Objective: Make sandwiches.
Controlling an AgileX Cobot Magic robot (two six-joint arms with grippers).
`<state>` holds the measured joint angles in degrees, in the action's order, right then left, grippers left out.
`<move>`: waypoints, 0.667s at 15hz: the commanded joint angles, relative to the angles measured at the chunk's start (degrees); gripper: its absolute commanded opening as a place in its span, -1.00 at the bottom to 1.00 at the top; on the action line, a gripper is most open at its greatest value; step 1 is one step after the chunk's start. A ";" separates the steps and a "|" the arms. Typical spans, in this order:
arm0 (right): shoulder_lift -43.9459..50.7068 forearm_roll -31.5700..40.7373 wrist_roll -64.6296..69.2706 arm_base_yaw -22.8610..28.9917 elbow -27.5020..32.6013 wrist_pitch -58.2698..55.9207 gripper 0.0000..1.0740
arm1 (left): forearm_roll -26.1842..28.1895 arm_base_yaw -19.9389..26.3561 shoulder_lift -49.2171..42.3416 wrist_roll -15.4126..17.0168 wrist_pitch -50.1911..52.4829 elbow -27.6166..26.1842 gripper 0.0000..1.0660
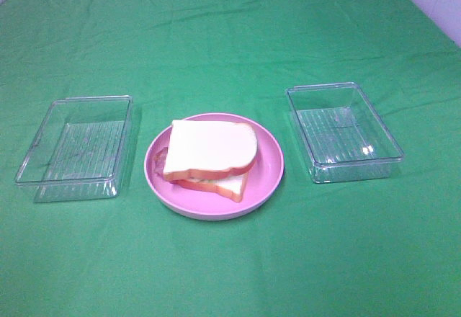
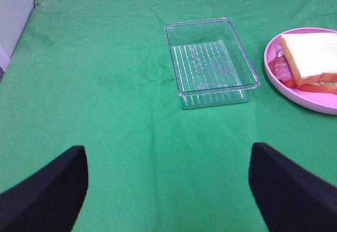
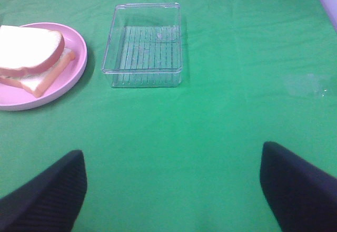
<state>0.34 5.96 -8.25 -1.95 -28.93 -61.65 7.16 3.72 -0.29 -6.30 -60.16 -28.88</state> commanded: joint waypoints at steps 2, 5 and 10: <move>0.80 -0.06 -0.63 0.00 0.06 0.63 0.55 | 0.40 -0.06 -1.43 -0.06 0.57 0.06 0.48; 0.80 -0.06 -0.63 0.00 0.06 0.63 0.55 | 0.40 -0.06 -1.43 -0.06 0.57 0.06 0.48; 0.80 -0.06 -0.63 0.00 0.06 0.63 0.55 | 0.40 -0.06 -1.43 -0.06 0.57 0.06 0.48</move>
<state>0.34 5.96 -8.25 -1.95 -28.93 -61.65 7.16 3.72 -0.29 -6.30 -60.16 -28.88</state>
